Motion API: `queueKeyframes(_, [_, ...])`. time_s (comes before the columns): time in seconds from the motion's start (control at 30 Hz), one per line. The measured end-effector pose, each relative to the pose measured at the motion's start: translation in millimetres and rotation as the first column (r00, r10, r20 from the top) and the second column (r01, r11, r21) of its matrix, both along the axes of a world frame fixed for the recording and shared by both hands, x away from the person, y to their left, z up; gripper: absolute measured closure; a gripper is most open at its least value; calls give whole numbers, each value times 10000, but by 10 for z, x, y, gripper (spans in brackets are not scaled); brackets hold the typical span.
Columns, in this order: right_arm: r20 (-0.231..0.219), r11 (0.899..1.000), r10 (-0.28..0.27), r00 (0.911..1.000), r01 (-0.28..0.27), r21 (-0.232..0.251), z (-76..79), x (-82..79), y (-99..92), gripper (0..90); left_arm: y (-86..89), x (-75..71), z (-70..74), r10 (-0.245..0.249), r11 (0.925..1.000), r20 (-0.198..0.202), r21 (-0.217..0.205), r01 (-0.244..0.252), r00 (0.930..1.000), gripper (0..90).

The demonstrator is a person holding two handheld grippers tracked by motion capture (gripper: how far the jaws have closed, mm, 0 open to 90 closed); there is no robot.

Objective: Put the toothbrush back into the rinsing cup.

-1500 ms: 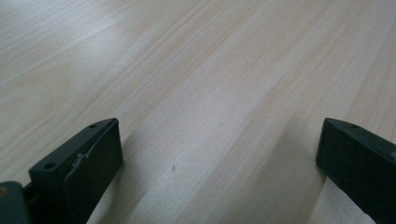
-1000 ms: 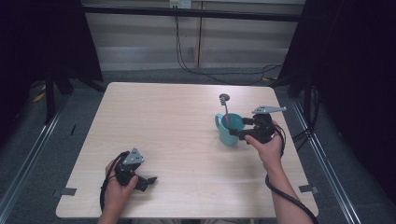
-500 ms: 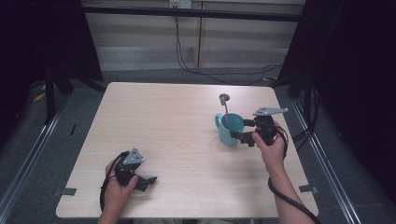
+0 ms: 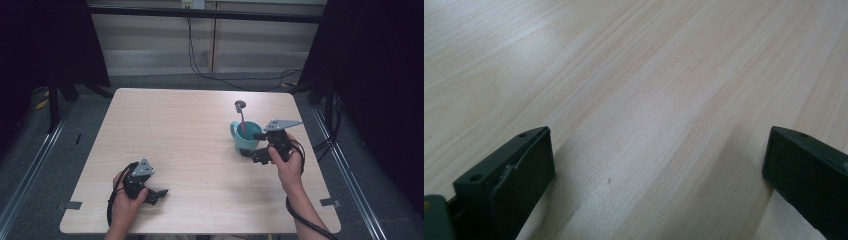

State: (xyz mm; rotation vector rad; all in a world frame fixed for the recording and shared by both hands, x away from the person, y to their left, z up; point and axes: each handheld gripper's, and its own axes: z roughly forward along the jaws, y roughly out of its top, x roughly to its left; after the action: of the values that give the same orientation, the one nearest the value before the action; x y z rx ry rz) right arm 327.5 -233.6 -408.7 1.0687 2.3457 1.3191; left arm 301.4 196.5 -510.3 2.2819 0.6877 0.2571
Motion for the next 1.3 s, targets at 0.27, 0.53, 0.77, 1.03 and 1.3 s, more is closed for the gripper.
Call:
queueKeyframes(0.27, [-113,9972,751,9971,-752,-55,7,-78,172,146,0,0,0,0,10000,0,-2,0,10000,0])
queueKeyframes(0.53, [-263,9930,1136,9932,-1144,-293,-80,-137,282,147,0,0,0,3,10000,-4,-5,-3,10000,0])
queueKeyframes(0.77, [-253,9890,1434,9893,-1442,-320,-118,-198,373,146,0,0,0,3,10000,-1,-4,-3,10000,0])
queueKeyframes(1.03, [-303,9838,1761,9839,-1770,-294,-181,-273,454,146,0,0,0,-1,10000,-4,-3,1,10000,0])
queueKeyframes(1.3, [-386,9804,1943,9802,-1953,-263,-252,-317,494,146,0,0,0,-1,10000,-3,-1,1,10000,0])
